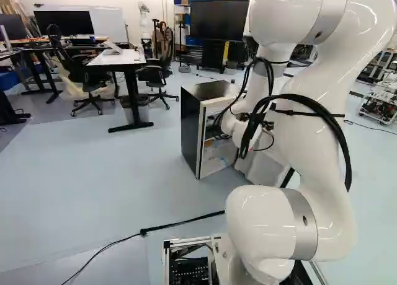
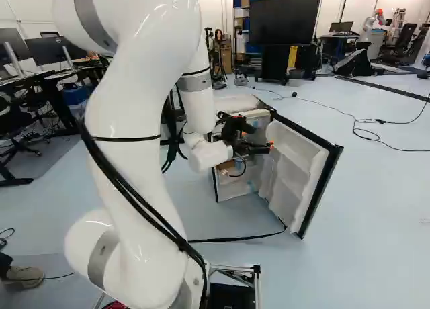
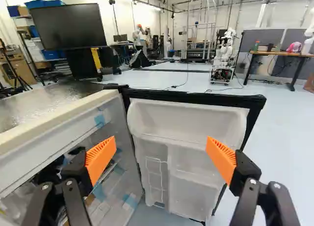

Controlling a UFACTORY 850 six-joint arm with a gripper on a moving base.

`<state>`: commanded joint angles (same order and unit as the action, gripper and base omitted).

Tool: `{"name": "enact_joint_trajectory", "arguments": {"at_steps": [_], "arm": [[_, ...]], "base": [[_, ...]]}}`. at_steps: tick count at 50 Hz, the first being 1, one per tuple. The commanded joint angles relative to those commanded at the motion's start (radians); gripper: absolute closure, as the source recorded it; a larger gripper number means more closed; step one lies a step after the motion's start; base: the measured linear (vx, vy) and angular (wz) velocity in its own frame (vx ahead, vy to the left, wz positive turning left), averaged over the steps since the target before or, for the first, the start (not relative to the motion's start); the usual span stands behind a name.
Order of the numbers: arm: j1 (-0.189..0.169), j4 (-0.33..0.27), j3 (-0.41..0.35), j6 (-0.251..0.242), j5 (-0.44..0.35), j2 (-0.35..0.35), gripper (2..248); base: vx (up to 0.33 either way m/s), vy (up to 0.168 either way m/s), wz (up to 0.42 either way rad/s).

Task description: Open the fridge door

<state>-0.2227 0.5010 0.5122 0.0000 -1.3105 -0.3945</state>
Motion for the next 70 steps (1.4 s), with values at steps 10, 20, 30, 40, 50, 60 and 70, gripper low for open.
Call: {"name": "enact_joint_trajectory", "arguments": {"at_steps": [10, 20, 30, 40, 50, 60, 70], "arm": [[0.018, -0.041, -0.035, 0.000, 0.036, 0.056, 3], [0.040, -0.091, -0.077, 0.000, 0.080, 0.122, 3], [0.066, -0.149, -0.126, 0.000, 0.130, 0.200, 3], [0.096, -0.216, -0.184, 0.000, 0.189, 0.291, 3], [0.125, -0.281, -0.238, 0.000, 0.246, 0.378, 3], [0.150, -0.337, -0.286, 0.000, 0.295, 0.454, 3], [0.171, -0.385, -0.327, 0.000, 0.337, 0.518, 3]], "base": [[0.000, 0.000, 0.000], [0.000, 0.000, 0.000], [0.000, 0.000, 0.000], [0.000, 0.000, 0.000], [0.000, 0.000, 0.000], [0.000, 0.000, 0.000], [0.000, 0.000, 0.000]]}}
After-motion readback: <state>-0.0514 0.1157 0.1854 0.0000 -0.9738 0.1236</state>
